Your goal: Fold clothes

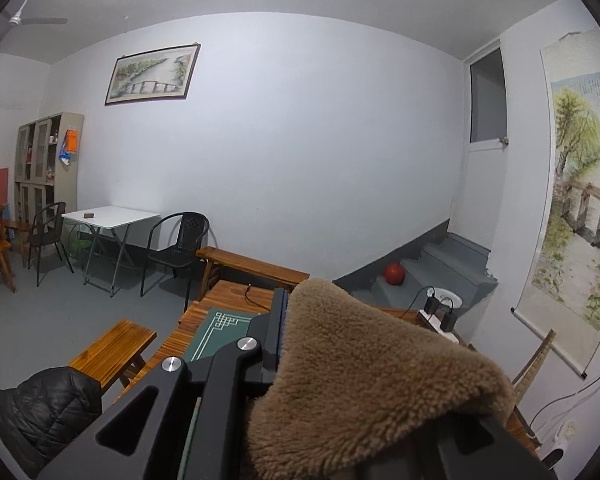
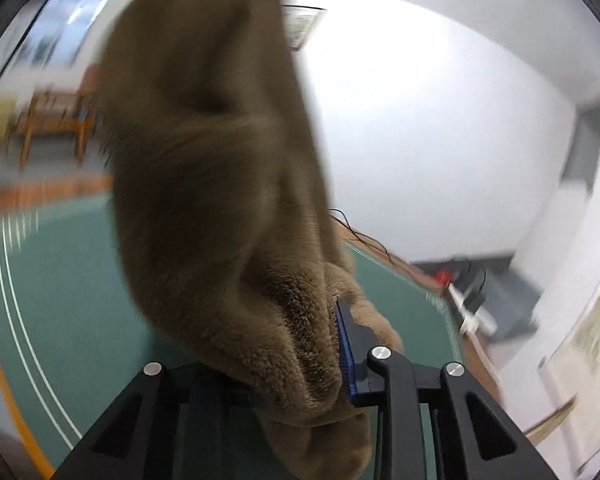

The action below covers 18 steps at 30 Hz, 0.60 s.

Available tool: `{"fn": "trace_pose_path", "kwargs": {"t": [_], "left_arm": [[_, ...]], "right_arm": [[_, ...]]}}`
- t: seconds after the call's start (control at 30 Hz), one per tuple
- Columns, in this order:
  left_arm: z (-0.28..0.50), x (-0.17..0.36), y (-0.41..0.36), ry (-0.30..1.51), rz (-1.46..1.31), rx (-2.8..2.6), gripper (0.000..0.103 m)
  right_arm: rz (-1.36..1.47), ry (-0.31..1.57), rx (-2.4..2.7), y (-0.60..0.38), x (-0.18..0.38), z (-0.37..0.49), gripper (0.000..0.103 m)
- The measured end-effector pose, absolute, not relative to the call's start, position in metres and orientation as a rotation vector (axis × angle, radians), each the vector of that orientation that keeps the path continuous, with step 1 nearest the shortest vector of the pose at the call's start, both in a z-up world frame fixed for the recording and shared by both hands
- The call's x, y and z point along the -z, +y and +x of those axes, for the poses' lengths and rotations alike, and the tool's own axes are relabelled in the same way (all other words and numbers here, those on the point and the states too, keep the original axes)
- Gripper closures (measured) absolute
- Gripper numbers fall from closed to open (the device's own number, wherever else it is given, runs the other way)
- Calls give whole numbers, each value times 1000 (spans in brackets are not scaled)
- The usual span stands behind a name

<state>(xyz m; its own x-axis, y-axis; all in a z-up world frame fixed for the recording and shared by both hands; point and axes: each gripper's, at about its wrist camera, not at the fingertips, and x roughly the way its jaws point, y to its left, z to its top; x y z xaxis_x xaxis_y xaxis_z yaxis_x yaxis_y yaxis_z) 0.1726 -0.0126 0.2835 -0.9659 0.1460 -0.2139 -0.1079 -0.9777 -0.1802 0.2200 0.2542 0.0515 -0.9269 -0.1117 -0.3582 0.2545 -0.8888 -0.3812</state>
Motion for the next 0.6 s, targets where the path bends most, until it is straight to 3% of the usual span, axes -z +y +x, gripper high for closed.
{"fn": "trace_pose_path", "kwargs": {"t": [0.13, 0.2, 0.3, 0.6], "left_arm": [[175, -290, -25, -313, -323, -2975, 93], [177, -294, -30, -337, -306, -2969, 93], [182, -302, -30, -347, -265, -2947, 93], [220, -358, -26, -311, 28, -2877, 92]], "right_arm": [[530, 331, 2902, 302, -104, 202, 83], [451, 226, 2975, 327, -136, 197, 92], [324, 64, 3074, 364, -183, 190, 93], [-196, 83, 3224, 381, -309, 240, 93]]}}
